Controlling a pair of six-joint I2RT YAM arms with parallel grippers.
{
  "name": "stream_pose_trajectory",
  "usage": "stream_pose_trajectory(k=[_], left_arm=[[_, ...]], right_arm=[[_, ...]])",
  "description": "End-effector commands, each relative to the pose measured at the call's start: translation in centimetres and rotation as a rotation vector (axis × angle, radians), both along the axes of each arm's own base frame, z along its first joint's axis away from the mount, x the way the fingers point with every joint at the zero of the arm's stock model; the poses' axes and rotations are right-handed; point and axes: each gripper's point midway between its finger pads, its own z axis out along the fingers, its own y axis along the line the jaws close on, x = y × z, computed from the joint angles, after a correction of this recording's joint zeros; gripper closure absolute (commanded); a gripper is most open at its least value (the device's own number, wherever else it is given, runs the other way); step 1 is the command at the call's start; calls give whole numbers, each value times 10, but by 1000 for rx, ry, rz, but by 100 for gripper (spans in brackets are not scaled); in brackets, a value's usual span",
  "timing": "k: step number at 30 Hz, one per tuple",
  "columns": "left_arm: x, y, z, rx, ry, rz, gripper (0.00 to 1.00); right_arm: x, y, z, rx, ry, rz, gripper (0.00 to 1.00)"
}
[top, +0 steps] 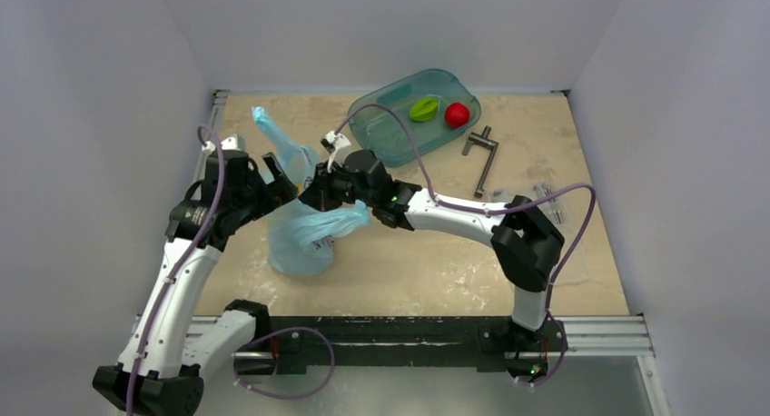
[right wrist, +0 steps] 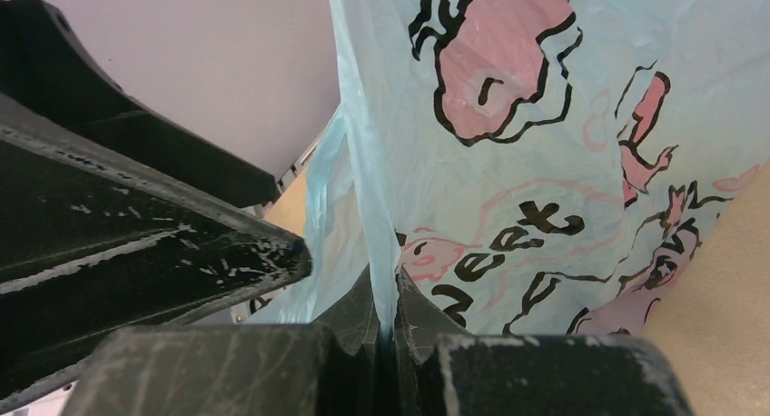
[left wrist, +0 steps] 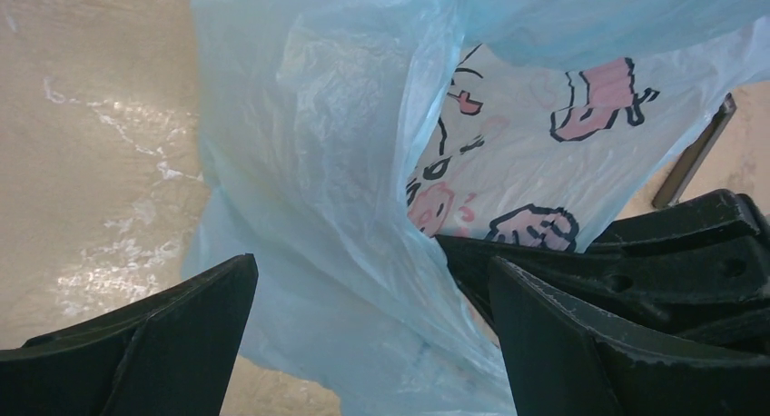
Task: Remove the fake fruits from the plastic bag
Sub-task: Adjust the plastic bag at the center of the board.
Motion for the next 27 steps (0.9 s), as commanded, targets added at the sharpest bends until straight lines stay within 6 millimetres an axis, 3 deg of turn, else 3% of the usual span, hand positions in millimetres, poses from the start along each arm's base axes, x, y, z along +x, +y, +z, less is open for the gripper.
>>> stream_pose_trajectory(k=[1,4,7,15,16,27], left_arm=[[18,-18,13,-87,-58,-36,0],[23,-21,-2,-78,-42,-56,8],[26,-20,-14,-39,-12,-84,25],[26,-2,-9,111,-30,-137,95],[25,4,-8,134,-30,-122,100],[-23,49,19,198,-132,83,100]], right_arm=[[-8,-2,29,63,-26,17,100],[-7,-5,30,59,-27,7,100],[-8,-6,30,50,-22,6,100],[8,-24,27,-9,-51,-75,100],[12,-28,26,-21,-48,-78,100],[87,-96,17,-93,-47,-117,100]])
